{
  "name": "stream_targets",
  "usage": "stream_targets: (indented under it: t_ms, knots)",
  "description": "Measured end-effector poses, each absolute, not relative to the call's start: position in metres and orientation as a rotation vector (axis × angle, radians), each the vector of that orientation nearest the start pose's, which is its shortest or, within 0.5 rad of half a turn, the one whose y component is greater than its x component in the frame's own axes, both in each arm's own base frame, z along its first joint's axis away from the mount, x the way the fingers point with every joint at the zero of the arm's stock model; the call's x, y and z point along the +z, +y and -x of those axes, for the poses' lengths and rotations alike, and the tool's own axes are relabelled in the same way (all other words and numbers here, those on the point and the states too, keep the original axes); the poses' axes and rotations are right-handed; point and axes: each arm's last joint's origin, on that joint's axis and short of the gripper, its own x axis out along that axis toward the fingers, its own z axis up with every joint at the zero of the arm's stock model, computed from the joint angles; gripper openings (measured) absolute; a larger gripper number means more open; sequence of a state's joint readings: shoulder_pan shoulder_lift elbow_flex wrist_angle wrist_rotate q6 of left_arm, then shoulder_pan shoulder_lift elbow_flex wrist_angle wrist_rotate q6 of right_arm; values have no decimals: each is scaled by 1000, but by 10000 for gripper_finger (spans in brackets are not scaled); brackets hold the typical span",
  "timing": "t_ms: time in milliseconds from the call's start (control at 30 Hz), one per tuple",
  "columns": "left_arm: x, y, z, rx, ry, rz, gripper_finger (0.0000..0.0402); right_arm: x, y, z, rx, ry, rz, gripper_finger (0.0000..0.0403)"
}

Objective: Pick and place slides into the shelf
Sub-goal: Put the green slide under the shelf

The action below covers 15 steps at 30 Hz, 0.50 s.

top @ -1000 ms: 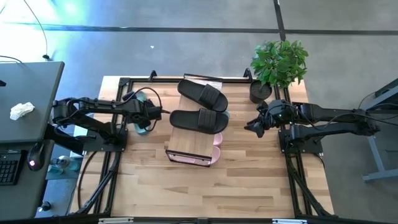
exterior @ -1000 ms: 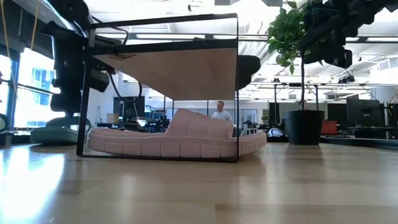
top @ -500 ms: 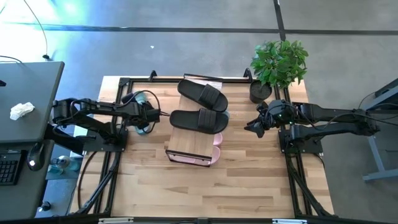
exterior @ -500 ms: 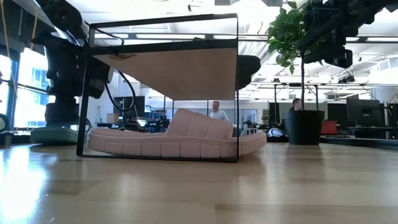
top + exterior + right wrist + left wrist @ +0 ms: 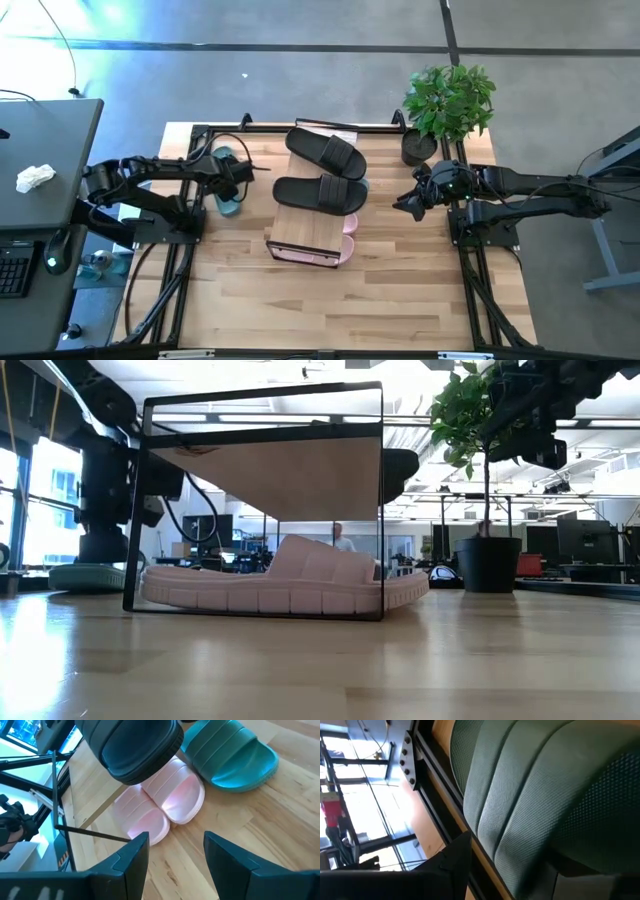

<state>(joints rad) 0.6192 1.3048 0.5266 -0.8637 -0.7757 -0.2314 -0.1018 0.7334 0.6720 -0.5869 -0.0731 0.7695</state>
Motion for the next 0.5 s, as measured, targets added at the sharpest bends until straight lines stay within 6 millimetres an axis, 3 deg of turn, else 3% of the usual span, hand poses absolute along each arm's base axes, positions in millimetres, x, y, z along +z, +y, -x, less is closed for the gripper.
stream_targets:
  t_ms: [167, 367, 500]
  knots:
    - [141, 112, -118, 1259, 1610, 6, 120, 267, -14, -149, -289, 599, -785, 179]
    - [141, 112, -120, 1269, 1591, 0, 19, 267, -14, -149, -295, 598, -779, 179]
    - [141, 114, -121, 1279, 1566, 2, 16, 267, -14, -149, -298, 596, -771, 179]
